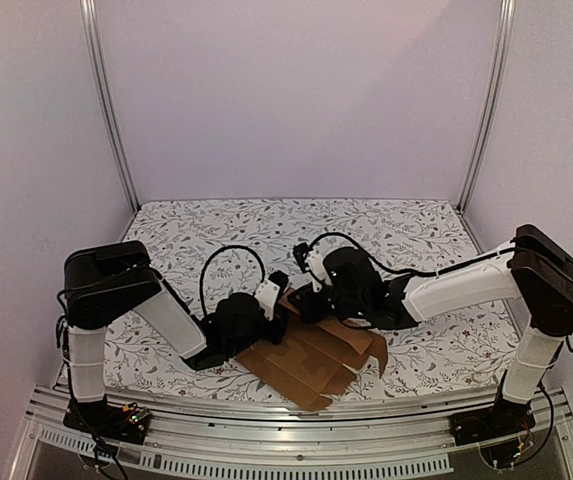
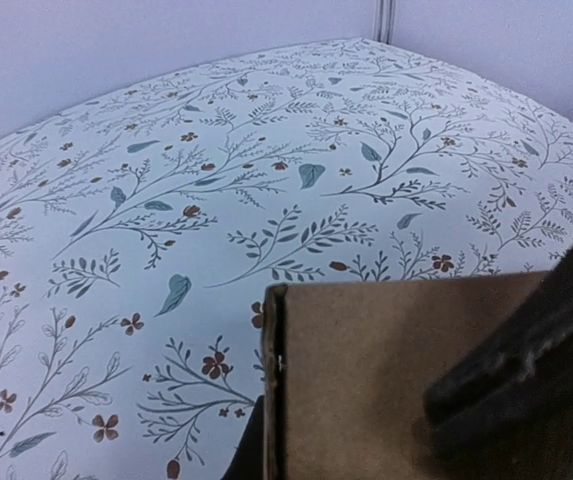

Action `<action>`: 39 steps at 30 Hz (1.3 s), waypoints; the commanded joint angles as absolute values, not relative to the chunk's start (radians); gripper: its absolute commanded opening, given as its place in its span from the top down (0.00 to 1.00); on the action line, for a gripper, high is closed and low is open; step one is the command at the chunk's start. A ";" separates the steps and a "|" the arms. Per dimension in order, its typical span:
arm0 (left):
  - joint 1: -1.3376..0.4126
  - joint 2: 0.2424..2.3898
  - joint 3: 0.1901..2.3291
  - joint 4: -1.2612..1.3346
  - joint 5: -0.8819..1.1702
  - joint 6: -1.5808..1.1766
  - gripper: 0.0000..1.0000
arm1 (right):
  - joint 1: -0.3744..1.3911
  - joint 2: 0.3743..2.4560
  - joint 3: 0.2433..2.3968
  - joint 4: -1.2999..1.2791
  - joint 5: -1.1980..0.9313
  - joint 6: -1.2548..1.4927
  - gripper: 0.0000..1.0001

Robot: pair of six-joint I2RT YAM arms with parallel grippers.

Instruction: Fold the paper box

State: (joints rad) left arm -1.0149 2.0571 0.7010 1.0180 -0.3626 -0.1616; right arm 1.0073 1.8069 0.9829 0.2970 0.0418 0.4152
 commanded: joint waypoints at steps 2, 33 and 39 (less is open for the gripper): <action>-1.026 2.005 0.684 0.997 -0.447 -0.164 1.00 | 1.014 1.739 0.979 0.203 0.060 0.418 1.00; -1.034 1.773 0.792 0.155 -0.721 -0.593 1.00 | 0.993 1.409 0.770 0.013 0.298 0.342 1.00; -1.044 1.757 0.800 0.081 -0.696 -0.648 1.00 | 0.976 1.477 0.773 0.068 0.268 0.346 1.00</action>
State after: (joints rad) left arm -1.0203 1.7756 0.7773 0.1848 -0.7124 -0.5900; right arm 0.9878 1.4326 0.7837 0.0219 0.2783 0.3374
